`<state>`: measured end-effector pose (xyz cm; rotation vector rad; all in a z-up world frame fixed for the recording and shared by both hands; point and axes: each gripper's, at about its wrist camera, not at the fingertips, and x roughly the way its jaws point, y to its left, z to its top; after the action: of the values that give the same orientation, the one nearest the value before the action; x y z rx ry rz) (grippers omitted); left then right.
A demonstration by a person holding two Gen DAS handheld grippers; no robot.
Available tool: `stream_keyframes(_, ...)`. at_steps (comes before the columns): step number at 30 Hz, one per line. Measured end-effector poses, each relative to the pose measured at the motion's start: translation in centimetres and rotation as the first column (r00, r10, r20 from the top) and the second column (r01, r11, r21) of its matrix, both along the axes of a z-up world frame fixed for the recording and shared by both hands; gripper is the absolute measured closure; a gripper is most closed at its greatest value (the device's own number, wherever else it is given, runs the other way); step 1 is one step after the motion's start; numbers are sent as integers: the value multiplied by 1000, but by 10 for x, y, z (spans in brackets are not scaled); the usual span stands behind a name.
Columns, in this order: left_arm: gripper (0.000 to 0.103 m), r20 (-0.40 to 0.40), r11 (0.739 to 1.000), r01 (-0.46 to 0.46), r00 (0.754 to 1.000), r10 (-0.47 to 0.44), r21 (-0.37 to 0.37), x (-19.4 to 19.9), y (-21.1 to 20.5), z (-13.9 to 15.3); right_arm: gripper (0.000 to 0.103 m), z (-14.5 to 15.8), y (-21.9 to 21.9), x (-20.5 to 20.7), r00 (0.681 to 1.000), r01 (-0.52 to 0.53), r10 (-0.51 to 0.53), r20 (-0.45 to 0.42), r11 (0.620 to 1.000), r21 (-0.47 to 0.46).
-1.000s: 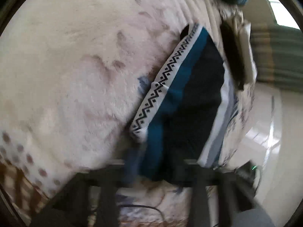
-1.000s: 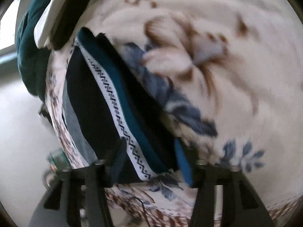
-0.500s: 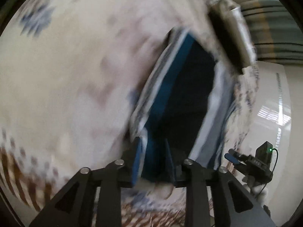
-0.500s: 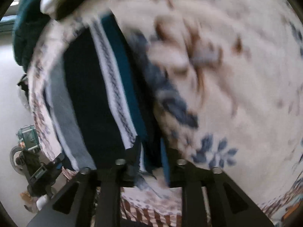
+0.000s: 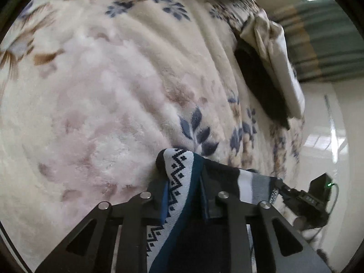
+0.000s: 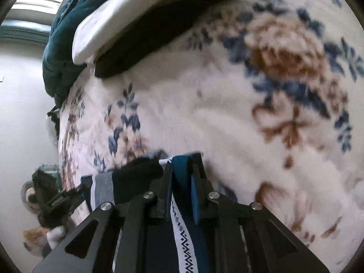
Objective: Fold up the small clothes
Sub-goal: 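Grasp the zigzag edge of the folded sweater with both grippers, then fold the sweater over once more with both grippers and press it flat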
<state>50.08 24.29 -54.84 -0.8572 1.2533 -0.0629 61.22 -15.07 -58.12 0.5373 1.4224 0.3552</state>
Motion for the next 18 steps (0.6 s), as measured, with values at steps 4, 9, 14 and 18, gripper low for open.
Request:
stream_keyframes(4, 83, -12, 1000, -18, 1000, 18, -17, -2, 4, -7, 91, 3, -4, 9, 998, 52, -52, 23, 998, -27)
stream_keyframes(9, 69, -25, 996, -20, 1000, 17, -92, -5, 10, -3, 77, -22, -2, 14, 994, 12, -16, -108, 999, -39)
stream_keyframes(14, 35, 30, 984, 17, 999, -12, -180, -45, 11, -4, 34, -29, -43, -8, 978, 57, -17, -206, 979, 193)
stream_keyframes(18, 35, 1, 962, 88, 996, -91, -259, -71, -13, -28, 34, -68, -38, -54, 933, -43, 139, -331, 959, 281)
